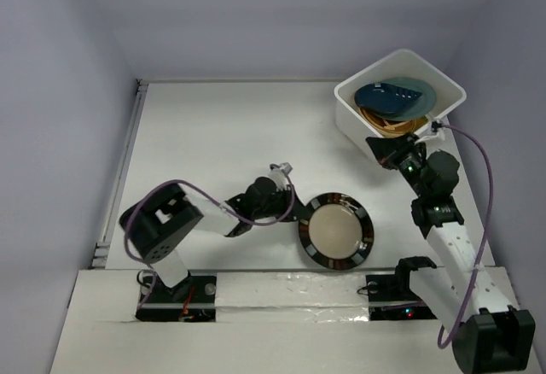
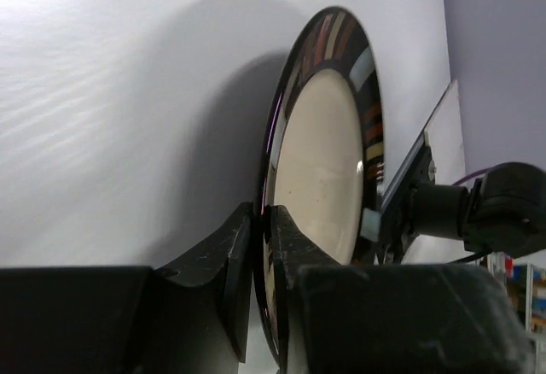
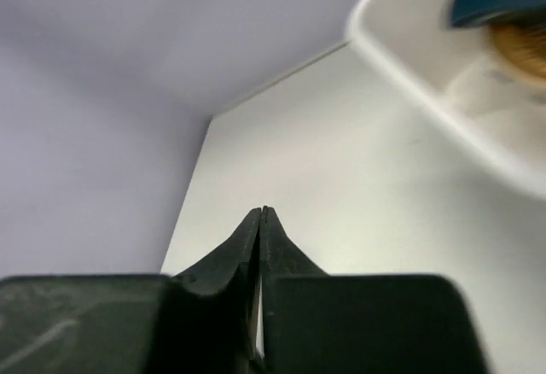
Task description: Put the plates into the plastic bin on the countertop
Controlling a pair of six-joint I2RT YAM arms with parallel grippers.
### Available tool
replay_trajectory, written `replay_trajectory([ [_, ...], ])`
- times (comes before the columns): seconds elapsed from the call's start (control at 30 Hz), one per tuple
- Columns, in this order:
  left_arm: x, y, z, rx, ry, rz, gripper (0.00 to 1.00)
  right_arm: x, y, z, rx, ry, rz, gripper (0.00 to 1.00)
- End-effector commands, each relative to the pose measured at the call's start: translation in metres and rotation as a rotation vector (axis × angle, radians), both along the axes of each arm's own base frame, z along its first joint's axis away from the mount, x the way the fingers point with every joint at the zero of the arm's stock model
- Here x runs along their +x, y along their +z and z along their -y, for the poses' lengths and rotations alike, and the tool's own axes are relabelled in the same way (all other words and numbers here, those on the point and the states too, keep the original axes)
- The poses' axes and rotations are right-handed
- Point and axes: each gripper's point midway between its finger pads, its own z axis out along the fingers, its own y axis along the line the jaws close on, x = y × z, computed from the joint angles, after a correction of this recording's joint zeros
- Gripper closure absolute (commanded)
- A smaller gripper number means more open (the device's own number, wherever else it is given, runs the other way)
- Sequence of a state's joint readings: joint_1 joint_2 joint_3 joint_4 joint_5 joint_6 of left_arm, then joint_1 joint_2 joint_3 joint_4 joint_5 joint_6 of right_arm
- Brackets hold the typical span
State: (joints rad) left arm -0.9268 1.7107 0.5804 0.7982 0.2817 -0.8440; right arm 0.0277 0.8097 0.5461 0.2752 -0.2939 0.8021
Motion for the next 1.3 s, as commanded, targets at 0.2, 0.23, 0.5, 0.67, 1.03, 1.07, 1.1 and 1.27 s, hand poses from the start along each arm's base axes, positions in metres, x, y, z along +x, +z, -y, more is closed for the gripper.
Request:
replay_trajectory([
  [0.2, 0.044, 0.105, -0.081, -0.183, 0.191, 0.184, 1.00, -0.044, -0.061, -0.063, -0.071, 0.260, -0.062, 0.00],
  [0.23, 0.043, 0.120, -0.089, -0.199, 0.205, 0.206, 1.00, -0.044, -0.066, -0.063, -0.072, 0.258, -0.072, 0.00],
  [0.5, 0.052, 0.178, -0.138, -0.280, 0.312, 0.309, 1.00, -0.054, -0.099, -0.081, -0.103, 0.309, -0.130, 0.00],
  [0.67, 0.046, 0.204, -0.146, -0.344, 0.296, 0.347, 1.00, -0.063, -0.108, -0.109, -0.073, 0.443, -0.140, 0.00],
  [1.03, 0.029, 0.240, -0.145, -0.461, 0.238, 0.369, 1.00, -0.078, -0.072, -0.167, 0.129, 0.712, -0.020, 0.39],
  [1.07, 0.032, 0.244, -0.149, -0.448, 0.252, 0.387, 1.00, -0.080, -0.069, -0.168, 0.160, 0.722, -0.025, 0.53],
  [1.1, 0.036, 0.238, -0.153, -0.409, 0.288, 0.371, 0.96, -0.079, -0.065, -0.168, 0.174, 0.722, -0.008, 0.81],
  [1.27, 0.047, 0.238, -0.182, -0.258, 0.438, 0.455, 0.48, -0.069, -0.042, -0.163, 0.185, 0.656, 0.032, 1.00],
])
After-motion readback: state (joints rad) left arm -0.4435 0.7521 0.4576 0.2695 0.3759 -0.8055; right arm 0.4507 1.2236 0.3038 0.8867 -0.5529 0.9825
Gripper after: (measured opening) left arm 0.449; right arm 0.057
